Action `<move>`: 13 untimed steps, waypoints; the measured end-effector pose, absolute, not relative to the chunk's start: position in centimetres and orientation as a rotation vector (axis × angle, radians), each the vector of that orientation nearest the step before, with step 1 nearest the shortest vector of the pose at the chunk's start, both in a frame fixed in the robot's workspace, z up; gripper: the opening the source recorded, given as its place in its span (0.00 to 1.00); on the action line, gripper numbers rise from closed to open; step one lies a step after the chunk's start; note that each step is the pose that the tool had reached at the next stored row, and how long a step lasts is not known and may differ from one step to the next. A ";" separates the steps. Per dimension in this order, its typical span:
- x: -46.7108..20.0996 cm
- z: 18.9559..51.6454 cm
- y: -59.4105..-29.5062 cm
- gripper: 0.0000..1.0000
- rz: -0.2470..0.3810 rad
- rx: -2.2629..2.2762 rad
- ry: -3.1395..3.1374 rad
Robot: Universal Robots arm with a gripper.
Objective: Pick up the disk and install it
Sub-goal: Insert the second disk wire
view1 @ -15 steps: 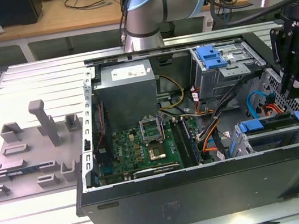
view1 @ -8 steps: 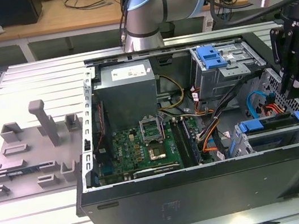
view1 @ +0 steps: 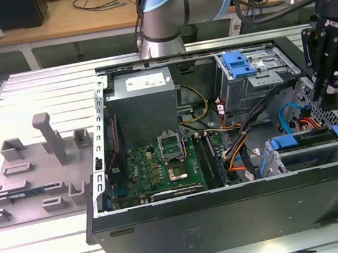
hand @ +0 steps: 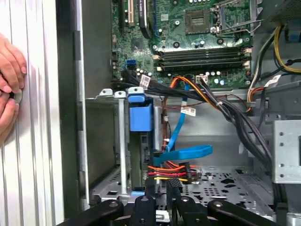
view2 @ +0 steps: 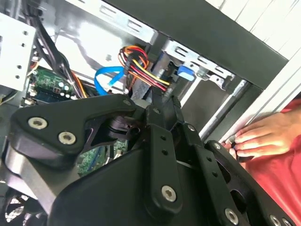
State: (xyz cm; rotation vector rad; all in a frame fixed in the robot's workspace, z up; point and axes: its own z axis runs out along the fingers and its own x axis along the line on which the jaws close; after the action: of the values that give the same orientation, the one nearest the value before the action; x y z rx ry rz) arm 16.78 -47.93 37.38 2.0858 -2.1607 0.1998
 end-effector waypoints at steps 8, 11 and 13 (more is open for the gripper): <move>16.8 37.1 -47.9 0.24 0.176 2.069 -2.136; 16.8 37.1 -47.9 0.24 0.173 2.062 -2.128; 16.8 37.1 -47.9 0.24 0.173 2.057 -2.122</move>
State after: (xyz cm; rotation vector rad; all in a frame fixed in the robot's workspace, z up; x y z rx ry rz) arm 16.82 -47.90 37.06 2.0567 -2.1217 0.1734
